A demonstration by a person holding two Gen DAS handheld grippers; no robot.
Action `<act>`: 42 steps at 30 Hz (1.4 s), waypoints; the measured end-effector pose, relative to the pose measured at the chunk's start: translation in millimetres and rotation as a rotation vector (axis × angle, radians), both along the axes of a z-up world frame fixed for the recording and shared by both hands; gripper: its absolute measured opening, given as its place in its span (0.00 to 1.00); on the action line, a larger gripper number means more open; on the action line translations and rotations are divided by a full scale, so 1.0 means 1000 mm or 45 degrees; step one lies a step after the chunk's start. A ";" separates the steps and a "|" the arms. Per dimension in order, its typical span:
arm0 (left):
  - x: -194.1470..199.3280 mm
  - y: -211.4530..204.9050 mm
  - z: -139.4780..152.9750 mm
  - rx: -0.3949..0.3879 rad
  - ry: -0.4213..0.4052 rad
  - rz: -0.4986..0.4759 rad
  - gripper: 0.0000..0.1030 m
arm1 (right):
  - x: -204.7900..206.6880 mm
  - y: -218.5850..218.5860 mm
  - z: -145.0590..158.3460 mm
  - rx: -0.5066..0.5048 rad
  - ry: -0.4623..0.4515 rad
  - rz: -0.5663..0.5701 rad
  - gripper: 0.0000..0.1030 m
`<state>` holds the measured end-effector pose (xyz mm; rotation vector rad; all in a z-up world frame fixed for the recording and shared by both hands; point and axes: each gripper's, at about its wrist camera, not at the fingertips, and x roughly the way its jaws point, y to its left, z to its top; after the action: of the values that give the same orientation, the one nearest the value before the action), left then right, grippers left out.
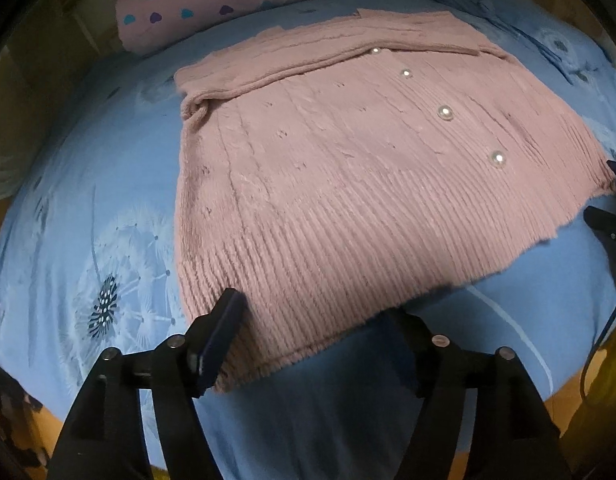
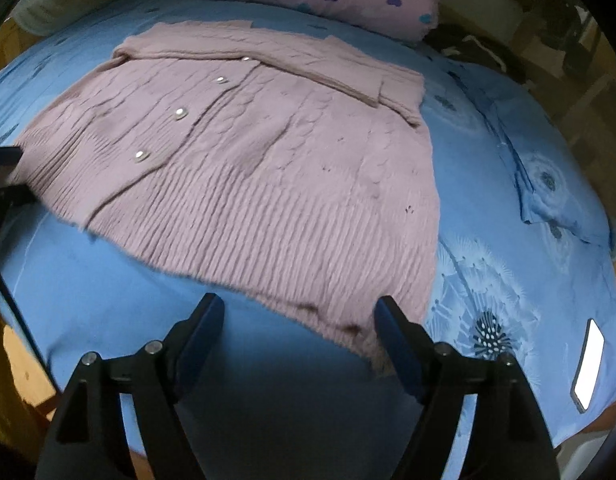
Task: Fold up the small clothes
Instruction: 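Move both open grippers to the ribbed hem of the cardigan, then grasp the ribbed hem with both grippers and lift it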
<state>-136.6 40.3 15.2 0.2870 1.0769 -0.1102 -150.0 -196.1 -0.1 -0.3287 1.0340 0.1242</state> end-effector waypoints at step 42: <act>0.010 -0.001 0.000 -0.130 -0.136 0.099 0.02 | 0.004 -0.027 -0.002 0.235 -0.186 -0.252 0.13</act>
<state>-126.6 39.4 14.8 0.1572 0.9719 -0.0789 -146.5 -223.4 -2.6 -0.0658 0.8971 0.0163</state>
